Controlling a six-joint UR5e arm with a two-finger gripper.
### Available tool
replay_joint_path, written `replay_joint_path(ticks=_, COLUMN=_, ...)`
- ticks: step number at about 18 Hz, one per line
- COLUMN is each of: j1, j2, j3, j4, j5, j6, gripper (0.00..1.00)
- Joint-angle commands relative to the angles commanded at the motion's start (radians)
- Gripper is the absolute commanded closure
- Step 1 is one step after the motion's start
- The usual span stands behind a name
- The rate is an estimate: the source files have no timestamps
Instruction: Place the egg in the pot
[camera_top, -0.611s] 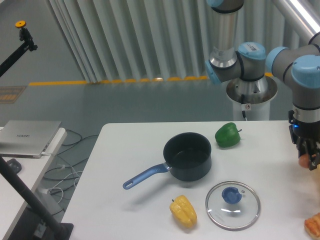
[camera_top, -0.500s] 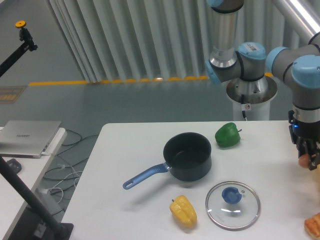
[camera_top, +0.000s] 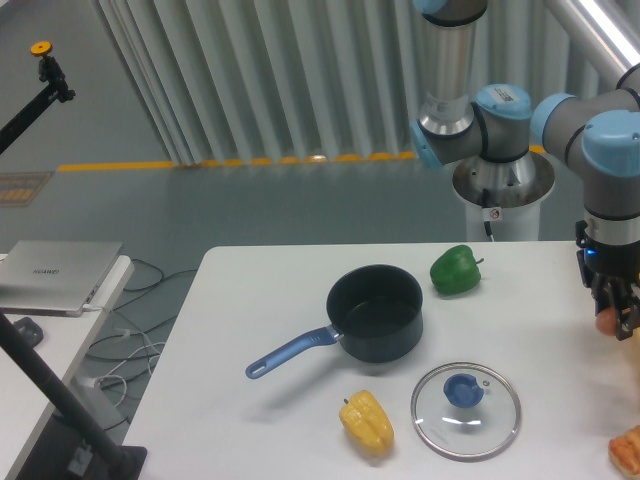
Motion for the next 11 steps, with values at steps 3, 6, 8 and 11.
replay_joint_path(ticks=3, j1=-0.034, j2=0.006, j3=-0.003, j4=-0.015, j5=0.0, j6=-0.031, gripper=0.63)
replay_joint_path(ticks=6, j1=-0.077, j2=0.014, j3=-0.003, j4=-0.018, j5=0.0, j6=-0.083, gripper=0.63)
replay_joint_path(ticks=8, j1=-0.116, j2=0.015, j3=-0.003, j4=-0.018, j5=0.002, j6=-0.138, gripper=0.63)
replay_joint_path(ticks=11, j1=-0.172, j2=0.028, j3=-0.003, j4=-0.018, j5=0.0, j6=-0.207, gripper=0.63)
